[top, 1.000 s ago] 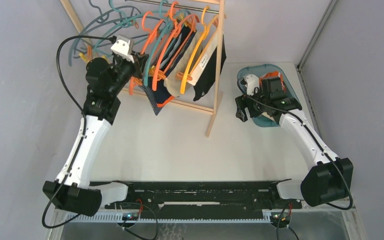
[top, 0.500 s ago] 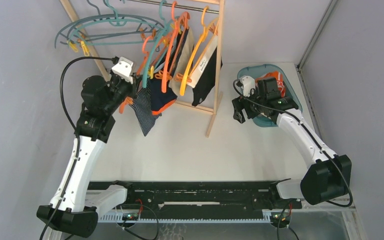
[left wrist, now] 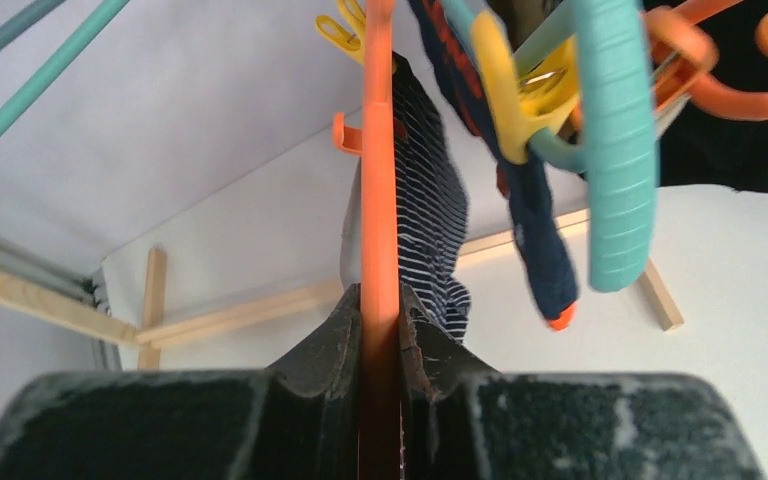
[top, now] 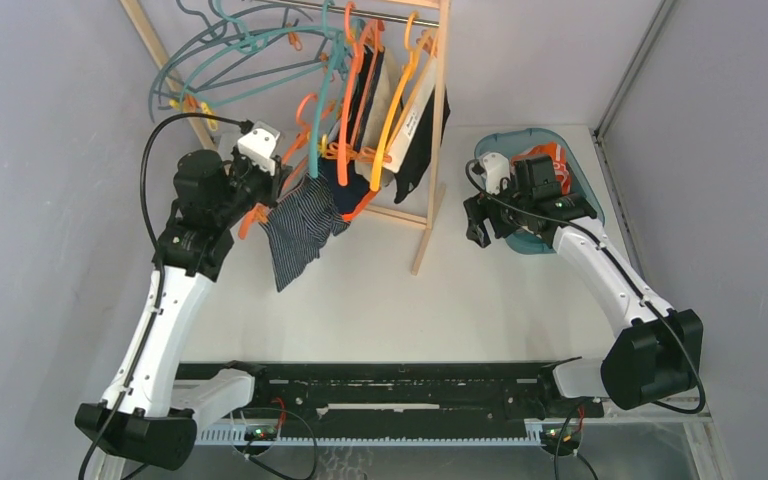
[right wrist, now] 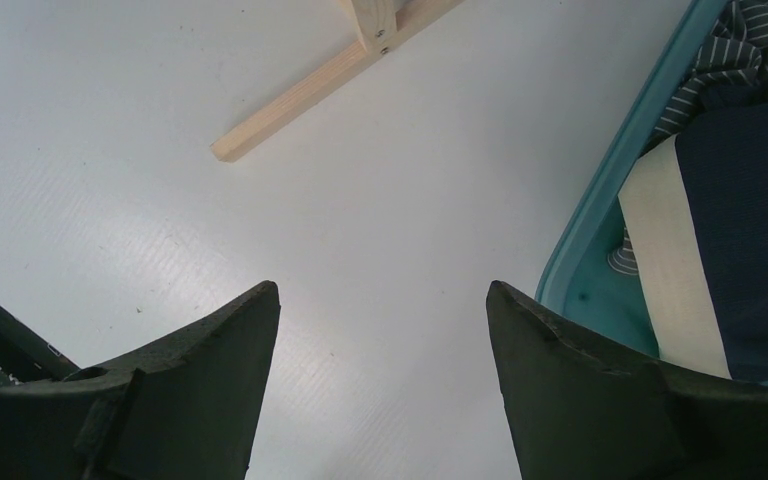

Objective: Remove the underwear clipped to the hanger
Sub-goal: Remove the underwear from the hanger.

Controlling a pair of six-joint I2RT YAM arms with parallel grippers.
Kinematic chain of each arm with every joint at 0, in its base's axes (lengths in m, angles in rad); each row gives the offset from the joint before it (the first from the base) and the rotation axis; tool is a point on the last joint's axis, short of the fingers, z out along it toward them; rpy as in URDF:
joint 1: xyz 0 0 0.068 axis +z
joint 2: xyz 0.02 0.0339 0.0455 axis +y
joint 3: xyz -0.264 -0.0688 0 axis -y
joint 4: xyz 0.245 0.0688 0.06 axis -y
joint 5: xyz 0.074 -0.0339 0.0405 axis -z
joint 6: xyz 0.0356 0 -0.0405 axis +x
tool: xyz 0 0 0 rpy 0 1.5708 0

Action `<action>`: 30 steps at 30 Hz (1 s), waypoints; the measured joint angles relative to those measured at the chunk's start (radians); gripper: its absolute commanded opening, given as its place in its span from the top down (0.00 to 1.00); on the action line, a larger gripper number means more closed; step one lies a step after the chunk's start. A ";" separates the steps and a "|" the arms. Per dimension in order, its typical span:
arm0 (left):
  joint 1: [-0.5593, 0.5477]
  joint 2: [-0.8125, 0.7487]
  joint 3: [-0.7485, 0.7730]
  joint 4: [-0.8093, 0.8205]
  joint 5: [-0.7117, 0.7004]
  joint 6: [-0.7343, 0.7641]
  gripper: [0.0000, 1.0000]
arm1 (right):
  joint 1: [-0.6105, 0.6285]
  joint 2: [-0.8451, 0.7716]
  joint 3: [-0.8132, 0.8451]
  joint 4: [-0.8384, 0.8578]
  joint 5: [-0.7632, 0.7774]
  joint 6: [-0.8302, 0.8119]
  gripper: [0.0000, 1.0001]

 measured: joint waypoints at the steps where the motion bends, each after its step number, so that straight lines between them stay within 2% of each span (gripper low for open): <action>1: 0.000 -0.002 0.000 -0.008 -0.017 0.000 1.00 | 0.000 0.000 0.000 -0.001 0.000 -0.001 0.25; 8: 0.000 -0.073 -0.004 -0.099 -0.156 0.000 1.00 | 0.002 0.000 0.000 -0.010 -0.016 -0.009 0.25; 18: 0.000 -0.314 -0.005 -0.335 -0.286 0.049 1.00 | 0.023 -0.002 0.000 -0.026 -0.045 -0.029 0.25; 23: 0.000 -0.405 0.006 -0.538 -0.265 0.125 1.00 | 0.035 -0.012 0.000 -0.029 -0.056 -0.035 0.25; 30: 0.000 -0.452 0.089 -0.801 -0.096 0.278 1.00 | 0.041 -0.053 0.000 -0.035 -0.102 -0.048 0.25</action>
